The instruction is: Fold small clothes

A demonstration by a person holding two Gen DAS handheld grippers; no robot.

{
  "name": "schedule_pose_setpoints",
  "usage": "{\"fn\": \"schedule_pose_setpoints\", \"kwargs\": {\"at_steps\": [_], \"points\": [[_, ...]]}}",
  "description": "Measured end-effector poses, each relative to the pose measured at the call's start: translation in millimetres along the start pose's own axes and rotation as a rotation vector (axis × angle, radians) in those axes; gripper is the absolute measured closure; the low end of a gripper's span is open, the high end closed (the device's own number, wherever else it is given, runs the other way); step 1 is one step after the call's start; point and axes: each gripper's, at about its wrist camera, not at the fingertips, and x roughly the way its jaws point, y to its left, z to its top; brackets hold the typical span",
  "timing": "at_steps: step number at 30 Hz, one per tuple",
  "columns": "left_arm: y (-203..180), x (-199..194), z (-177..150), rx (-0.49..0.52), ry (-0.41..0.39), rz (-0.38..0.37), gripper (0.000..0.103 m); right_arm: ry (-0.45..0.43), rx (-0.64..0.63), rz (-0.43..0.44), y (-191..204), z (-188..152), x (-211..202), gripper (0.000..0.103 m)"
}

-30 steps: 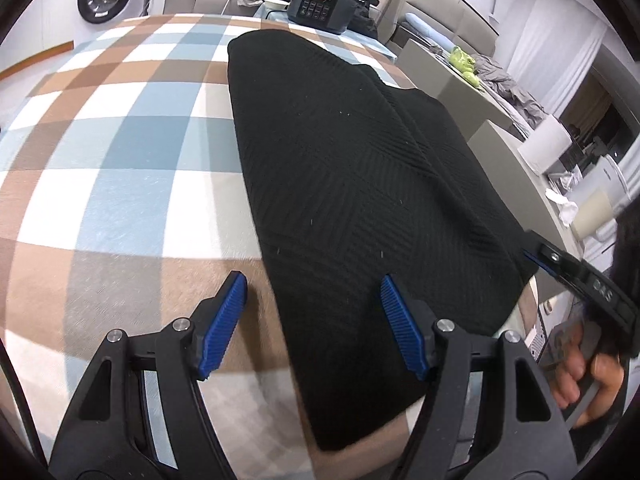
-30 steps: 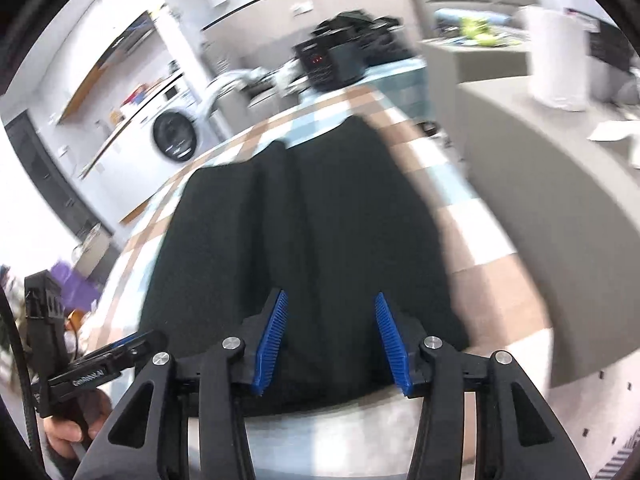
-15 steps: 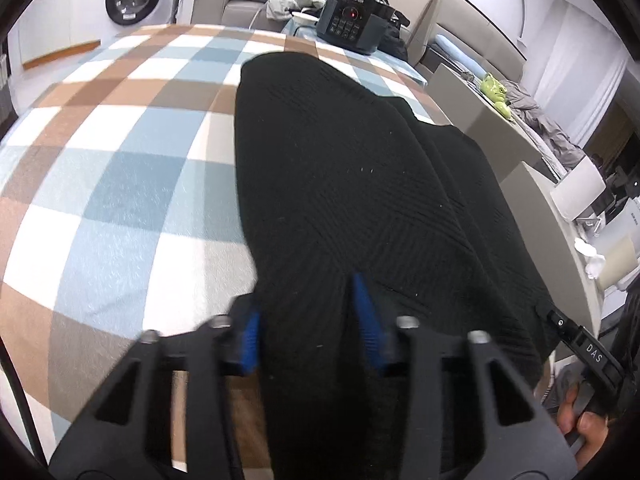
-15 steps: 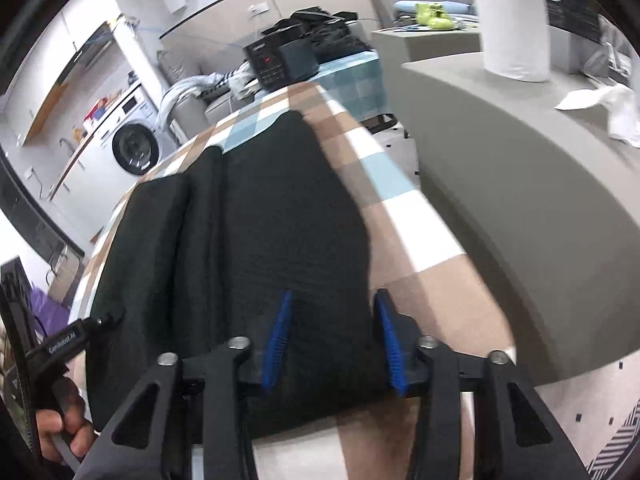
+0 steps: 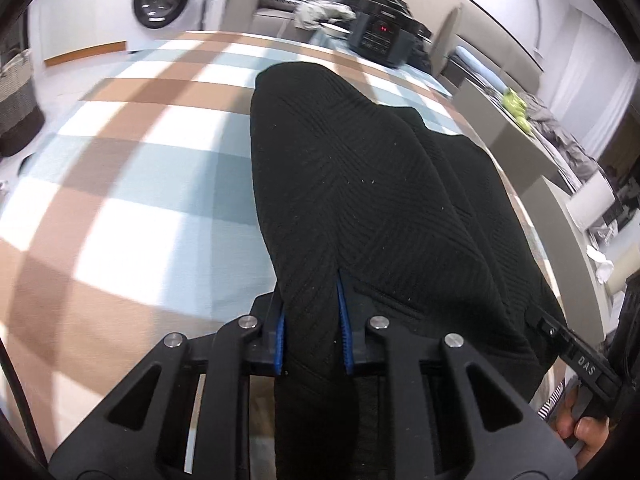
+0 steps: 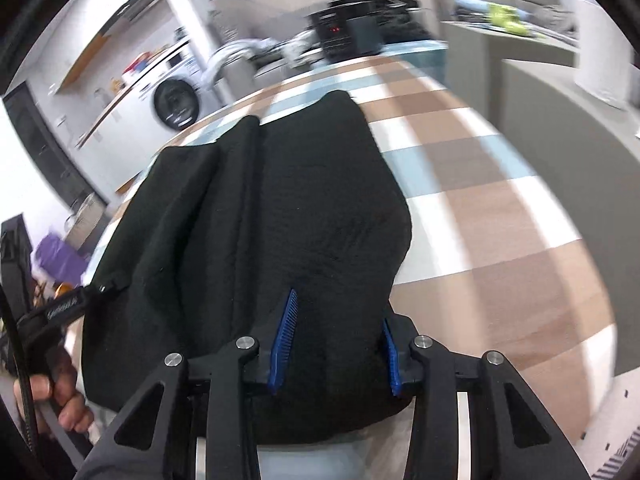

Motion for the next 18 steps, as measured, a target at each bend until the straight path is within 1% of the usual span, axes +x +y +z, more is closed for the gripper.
{"fn": "schedule_pose_setpoints", "kwargs": {"at_steps": [4,5,6,8,9,10,11,12,13,14,16,17,18], "points": [[37.4,-12.4,6.3,-0.059,-0.004,0.045,0.083,0.037,-0.028,0.054,23.9,-6.0,3.7,0.064],[45.3,-14.0,8.3,-0.065,-0.007,0.049,0.083,0.036,-0.038,0.049,27.1,-6.7,2.6,0.064],[48.7,-16.7,9.4,-0.067,-0.011,0.05,0.082,0.027,-0.045,0.024,29.0,-6.3,0.0,0.063],[55.2,-20.7,12.0,-0.069,-0.013,0.057,0.075,-0.005,-0.038,-0.029,28.5,-3.0,-7.9,0.06],[55.6,-22.6,12.9,-0.063,-0.016,0.063,0.074,-0.025,-0.021,-0.037,26.5,0.3,-13.1,0.06],[55.9,-25.0,13.6,-0.053,-0.021,0.071,0.069,-0.038,-0.007,-0.025,25.0,4.1,-17.0,0.06],[56.2,-29.8,14.4,-0.046,-0.036,0.078,0.06,-0.046,0.001,-0.006,26.3,8.2,-19.9,0.06],[57.2,-34.9,14.1,-0.044,-0.049,0.076,0.054,-0.052,0.002,0.019,27.1,12.6,-24.4,0.06],[56.4,-39.3,13.9,-0.041,-0.059,0.068,0.043,-0.053,-0.005,0.043,31.7,17.0,-25.0,0.06],[55.7,-46.1,13.0,-0.036,-0.074,0.051,0.037,-0.05,-0.018,0.072,39.1,22.0,-24.0,0.06],[52.6,-52.6,11.9,-0.03,-0.084,0.037,0.036,-0.027,-0.043,0.155,59.6,32.6,-15.3,0.06],[52.6,-56.0,11.4,-0.028,-0.084,0.022,0.035,0.0,-0.052,0.207,72.4,39.2,-5.6,0.06],[51.6,-58.4,10.4,-0.03,-0.084,0.016,0.035,0.017,-0.06,0.237,79.9,46.0,3.2,0.06]]}}
